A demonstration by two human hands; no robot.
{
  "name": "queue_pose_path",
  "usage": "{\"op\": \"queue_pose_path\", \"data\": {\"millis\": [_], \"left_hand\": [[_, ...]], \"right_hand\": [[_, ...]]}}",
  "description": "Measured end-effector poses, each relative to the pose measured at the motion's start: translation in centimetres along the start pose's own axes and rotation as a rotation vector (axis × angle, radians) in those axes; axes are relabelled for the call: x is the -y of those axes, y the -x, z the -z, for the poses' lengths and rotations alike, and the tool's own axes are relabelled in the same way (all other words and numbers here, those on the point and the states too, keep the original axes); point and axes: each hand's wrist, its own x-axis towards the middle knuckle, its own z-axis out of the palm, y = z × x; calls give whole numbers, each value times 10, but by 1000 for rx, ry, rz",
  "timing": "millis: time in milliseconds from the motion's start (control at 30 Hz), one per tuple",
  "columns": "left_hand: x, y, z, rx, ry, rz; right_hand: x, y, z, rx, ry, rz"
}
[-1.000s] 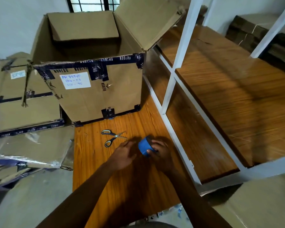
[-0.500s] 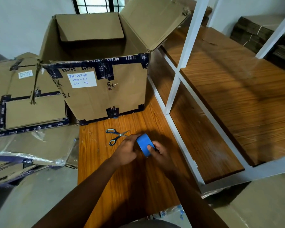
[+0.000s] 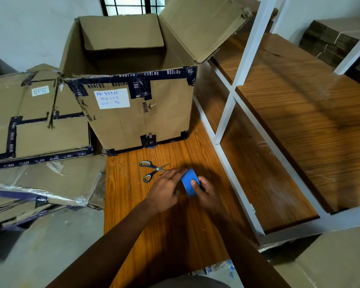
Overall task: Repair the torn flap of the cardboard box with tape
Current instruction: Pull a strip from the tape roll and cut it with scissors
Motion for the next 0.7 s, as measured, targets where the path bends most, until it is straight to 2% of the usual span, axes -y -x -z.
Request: {"op": "queue_pose_path", "data": {"millis": [300,700], "left_hand": [[-3,-2,-1,16,-67,-58],[11,-18,6,25,-94,-97]], "right_hand": [[2,-8,0,-21,-54,-54],[5,-47,9,-85,-194,-242]]}}
